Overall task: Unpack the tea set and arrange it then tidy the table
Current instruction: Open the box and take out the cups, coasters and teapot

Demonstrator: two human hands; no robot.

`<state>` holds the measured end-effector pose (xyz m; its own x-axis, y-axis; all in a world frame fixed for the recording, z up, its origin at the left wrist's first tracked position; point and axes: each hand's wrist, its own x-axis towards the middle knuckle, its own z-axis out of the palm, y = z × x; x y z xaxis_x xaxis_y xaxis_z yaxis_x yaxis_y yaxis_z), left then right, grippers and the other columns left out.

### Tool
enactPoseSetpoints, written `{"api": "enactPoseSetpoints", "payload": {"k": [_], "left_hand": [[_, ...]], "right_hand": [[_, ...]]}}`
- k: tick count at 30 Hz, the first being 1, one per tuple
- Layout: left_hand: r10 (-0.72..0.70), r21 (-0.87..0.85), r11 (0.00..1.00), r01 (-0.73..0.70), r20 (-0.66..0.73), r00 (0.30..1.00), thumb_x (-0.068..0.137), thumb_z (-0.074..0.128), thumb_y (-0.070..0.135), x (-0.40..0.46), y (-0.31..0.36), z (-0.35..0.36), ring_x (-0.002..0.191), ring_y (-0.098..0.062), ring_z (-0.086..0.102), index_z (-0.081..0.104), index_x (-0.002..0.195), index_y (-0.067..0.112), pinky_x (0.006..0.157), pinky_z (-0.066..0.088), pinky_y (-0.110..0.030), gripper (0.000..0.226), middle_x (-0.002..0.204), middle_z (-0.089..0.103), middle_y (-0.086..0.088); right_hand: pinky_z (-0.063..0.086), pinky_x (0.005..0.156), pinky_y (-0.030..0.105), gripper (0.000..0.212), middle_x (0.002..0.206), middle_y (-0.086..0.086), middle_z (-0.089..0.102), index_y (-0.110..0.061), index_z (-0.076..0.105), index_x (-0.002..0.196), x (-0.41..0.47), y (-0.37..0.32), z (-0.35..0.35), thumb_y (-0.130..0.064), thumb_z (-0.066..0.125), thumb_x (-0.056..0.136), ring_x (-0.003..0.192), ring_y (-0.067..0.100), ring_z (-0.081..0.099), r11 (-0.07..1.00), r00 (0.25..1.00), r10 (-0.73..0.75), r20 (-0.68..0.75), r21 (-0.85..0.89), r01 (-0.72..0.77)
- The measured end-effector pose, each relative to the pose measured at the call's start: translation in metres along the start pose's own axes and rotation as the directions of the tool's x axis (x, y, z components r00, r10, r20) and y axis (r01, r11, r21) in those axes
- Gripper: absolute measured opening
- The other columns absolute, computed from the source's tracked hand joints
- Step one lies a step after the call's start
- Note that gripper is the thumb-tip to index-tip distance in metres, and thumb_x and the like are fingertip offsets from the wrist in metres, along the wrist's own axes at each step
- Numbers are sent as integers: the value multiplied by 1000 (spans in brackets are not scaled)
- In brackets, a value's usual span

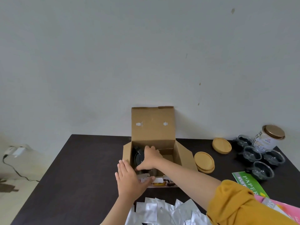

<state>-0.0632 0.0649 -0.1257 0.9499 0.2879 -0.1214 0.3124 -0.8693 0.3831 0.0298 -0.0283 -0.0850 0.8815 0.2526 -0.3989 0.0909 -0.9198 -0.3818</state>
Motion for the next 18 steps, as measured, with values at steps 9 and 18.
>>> {"api": "enactPoseSetpoints", "payload": {"k": [9,18], "left_hand": [[33,235,971,-37,23,999,32,-11,100,4,-7,-7,145,-37,-7,-19,147,20,116,7,-49,140,156,-9,-23],[-69,365,930,46,50,996,50,13,100,15,-54,-37,145,-38,-3,-15,148,14,117,8,-47,133,156,-5,-26]], "right_hand": [[55,85,35,91,121,1,55,-18,44,131,-43,21,-78,-38,87,53,108,21,56,956,991,-113,-78,265,130],[52,87,38,77,115,1,57,-17,54,120,-78,79,-175,-28,90,53,99,18,59,941,950,-11,-311,318,116]]}}
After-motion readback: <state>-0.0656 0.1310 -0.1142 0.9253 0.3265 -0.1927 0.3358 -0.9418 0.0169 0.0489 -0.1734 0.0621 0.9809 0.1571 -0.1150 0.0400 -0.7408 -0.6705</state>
